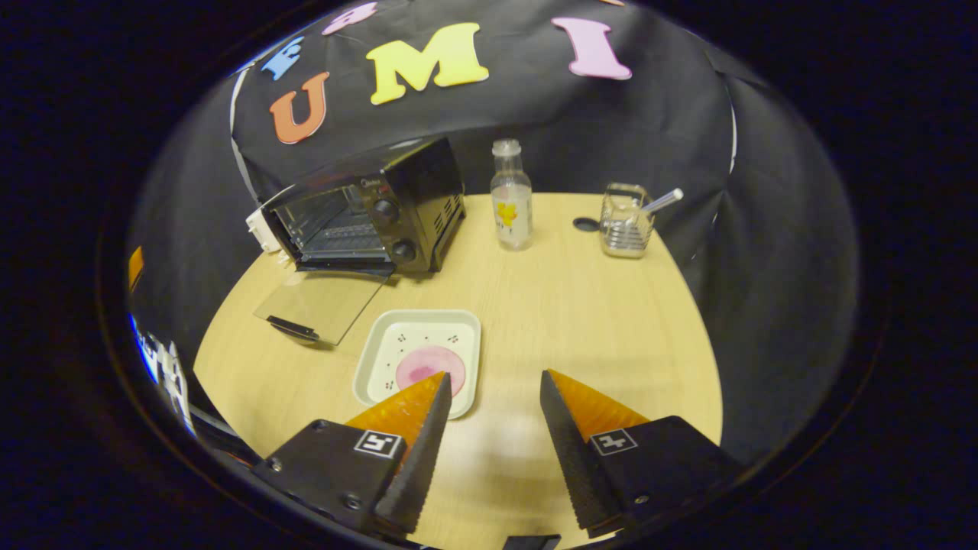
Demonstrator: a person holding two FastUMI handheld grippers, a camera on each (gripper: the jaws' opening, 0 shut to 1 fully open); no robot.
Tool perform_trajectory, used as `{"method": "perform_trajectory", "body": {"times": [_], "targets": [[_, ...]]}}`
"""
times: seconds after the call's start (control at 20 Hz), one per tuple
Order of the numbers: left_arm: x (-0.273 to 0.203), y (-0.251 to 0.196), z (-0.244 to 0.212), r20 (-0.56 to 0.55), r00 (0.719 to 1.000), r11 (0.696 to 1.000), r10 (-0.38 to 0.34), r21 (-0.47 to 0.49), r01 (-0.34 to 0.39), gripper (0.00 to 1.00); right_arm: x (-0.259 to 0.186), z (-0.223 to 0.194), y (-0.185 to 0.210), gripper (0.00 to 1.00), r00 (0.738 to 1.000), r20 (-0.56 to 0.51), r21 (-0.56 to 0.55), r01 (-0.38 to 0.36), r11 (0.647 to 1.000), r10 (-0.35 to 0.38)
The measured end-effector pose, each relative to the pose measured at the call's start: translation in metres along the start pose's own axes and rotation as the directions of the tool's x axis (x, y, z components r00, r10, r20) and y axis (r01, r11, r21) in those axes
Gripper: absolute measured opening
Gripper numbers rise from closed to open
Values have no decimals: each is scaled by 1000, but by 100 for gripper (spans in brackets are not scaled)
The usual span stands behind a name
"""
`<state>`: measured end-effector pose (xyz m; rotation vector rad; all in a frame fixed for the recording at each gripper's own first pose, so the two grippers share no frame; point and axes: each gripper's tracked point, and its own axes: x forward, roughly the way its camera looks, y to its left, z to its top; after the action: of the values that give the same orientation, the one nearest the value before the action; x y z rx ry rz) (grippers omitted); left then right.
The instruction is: Open the electric oven with the left hand, put the food in, and close the electric oven.
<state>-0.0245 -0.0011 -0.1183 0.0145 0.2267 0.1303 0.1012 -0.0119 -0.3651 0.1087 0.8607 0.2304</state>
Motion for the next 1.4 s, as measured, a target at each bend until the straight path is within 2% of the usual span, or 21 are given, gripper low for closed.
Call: {"method": "perform_trajectory", "body": {"times": [0.05,0.1,0.3,0.35,0.45,0.5,0.6,0.7,0.75,0.8,0.85,0.9,0.95,1.0,1.1,1.2,1.4], "targets": [[-7,1,5,2,1000,1000,18,-11,-18,96,14,0,3,72,999,-27,13,-21,1000,21],[-13,1,10,9,999,999,34,-21,-34,96,26,0,7,67,998,-50,15,-49,999,50],[-28,-3,20,8,995,994,102,-33,-102,96,65,-1,15,60,984,-135,10,-115,993,116],[-33,1,18,2,993,993,118,-34,-117,96,73,-3,15,53,980,-158,16,-122,992,123],[-37,-1,17,-8,991,990,136,-36,-137,96,87,1,15,48,975,-186,36,-118,992,122],[-39,-2,18,-13,990,989,144,-36,-144,96,93,0,14,42,971,-207,59,-113,992,123],[-43,-4,15,-26,987,987,158,-32,-159,96,98,-6,20,36,951,-264,129,-130,983,160],[-46,-2,14,-33,984,984,174,-26,-175,96,99,-16,20,31,931,-325,150,-124,981,167],[-46,-1,14,-33,983,983,181,-28,-182,96,102,-14,19,22,934,-322,145,-112,983,154],[-46,0,14,-35,982,981,188,-33,-189,96,100,-16,16,28,930,-338,144,-102,984,146],[-47,1,14,-37,980,980,194,-40,-195,96,103,-15,14,24,924,-359,150,-81,985,130],[-47,1,14,-35,980,979,197,-48,-199,96,100,-14,13,9,918,-377,164,-66,984,125],[-47,2,13,-35,979,978,202,-54,-204,96,103,-16,13,13,905,-402,187,-65,980,137],[-48,3,11,-34,978,976,207,-59,-208,96,105,-16,15,10,893,-423,208,-68,976,152],[-51,4,9,-26,978,975,207,-71,-209,96,103,-15,14,4,875,-441,252,-90,963,197],[-53,6,10,-13,979,977,203,-68,-203,96,102,-14,16,4,863,-434,323,-121,939,260],[-55,14,10,4,983,981,182,-63,-182,96,94,-14,17,4,874,-347,462,-158,873,341]]}}
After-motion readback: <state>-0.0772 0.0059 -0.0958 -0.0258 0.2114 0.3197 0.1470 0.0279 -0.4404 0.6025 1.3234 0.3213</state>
